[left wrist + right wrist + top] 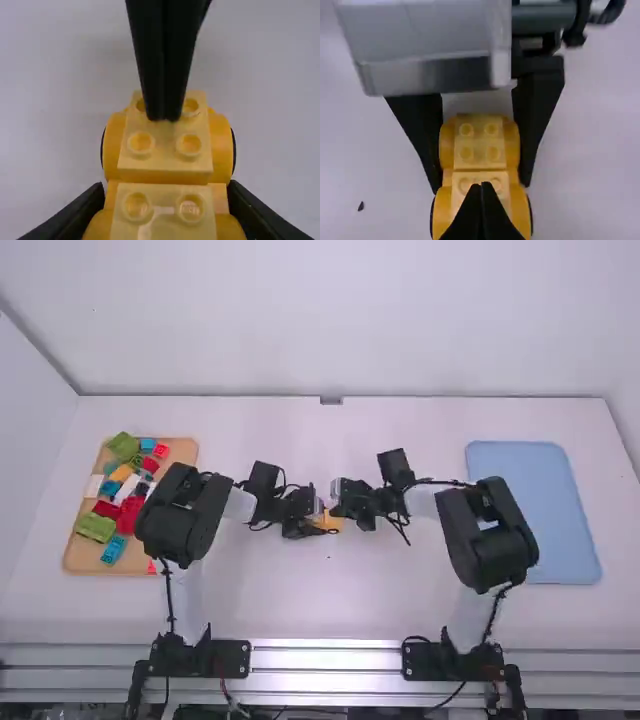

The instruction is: Assemble lego blocks to make yellow taxi

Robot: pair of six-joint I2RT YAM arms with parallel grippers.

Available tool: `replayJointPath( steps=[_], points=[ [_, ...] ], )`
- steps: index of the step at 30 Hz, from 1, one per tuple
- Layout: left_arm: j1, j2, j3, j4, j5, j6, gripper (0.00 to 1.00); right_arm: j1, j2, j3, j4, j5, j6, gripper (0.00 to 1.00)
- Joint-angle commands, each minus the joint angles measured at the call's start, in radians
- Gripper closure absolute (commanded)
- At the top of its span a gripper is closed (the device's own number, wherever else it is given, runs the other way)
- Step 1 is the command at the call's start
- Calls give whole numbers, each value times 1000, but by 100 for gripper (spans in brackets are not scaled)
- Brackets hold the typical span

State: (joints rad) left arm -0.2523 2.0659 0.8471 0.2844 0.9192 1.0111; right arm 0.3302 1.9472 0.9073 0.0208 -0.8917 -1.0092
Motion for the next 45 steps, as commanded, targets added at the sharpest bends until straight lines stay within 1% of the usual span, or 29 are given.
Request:
replayJointPath(
  steps=[1, 5, 9, 15, 18, 21, 25, 27, 29, 31, 33, 34, 35, 36, 37, 39, 41, 43, 45],
  points=[
    [2, 31, -3, -14, -20, -19, 58, 4, 20, -4, -8, 41, 45, 100],
    [2, 31, -3, -14, -19, -19, 58, 21, 29, -4, -30, 82, 34, 100],
    [2, 31, -3, -14, -19, -19, 59, 59, 29, -4, -47, 178, 63, 100],
    [2, 31, -3, -15, -19, -19, 59, 109, 29, -4, -71, 268, 64, 100],
    [2, 31, -3, -14, -19, -19, 59, 111, 29, -4, -108, 296, 62, 100],
    [2, 31, -3, -14, -19, -19, 60, 100, 45, -5, -122, 286, 51, 100],
    [2, 31, -3, -14, -19, -19, 59, 85, 48, 0, -78, 214, 52, 100],
    [2, 31, -3, -15, -19, -19, 59, 53, -3, 32, -71, 89, 10, 100],
    [2, 31, -3, -15, -20, -19, 58, 30, -55, 43, -82, 9, -44, 100],
    [2, 31, -3, -14, -20, -19, 55, -15, -171, 48, -85, -87, -99, 90],
    [2, 31, -3, -14, -21, -19, 54, -42, -226, 48, -77, -99, -93, 83],
    [2, 31, -3, -14, -21, -19, 52, -73, -285, 48, -81, -77, -65, 62],
    [2, 31, -3, -14, -21, -19, 52, -79, -296, 48, -82, -67, -56, 49],
    [2, 31, -3, -14, -22, -19, 50, -95, -327, 47, -91, -23, -22, 1],
    [2, 31, -3, -14, -23, -19, 45, -104, -356, 47, -110, 34, 20, 2],
    [2, 31, -3, -14, -23, -19, 41, -109, -384, 47, -134, 105, 70, 2],
    [2, 31, -3, -12, -22, -19, 29, -105, -395, 47, -159, 171, 101, 2],
    [2, 31, -3, -6, -23, -19, 1, -99, -393, 45, -171, 216, 135, 2],
    [2, 28, -3, -3, -23, -19, 1, -90, -391, 38, -178, 245, 161, 2]
  ],
)
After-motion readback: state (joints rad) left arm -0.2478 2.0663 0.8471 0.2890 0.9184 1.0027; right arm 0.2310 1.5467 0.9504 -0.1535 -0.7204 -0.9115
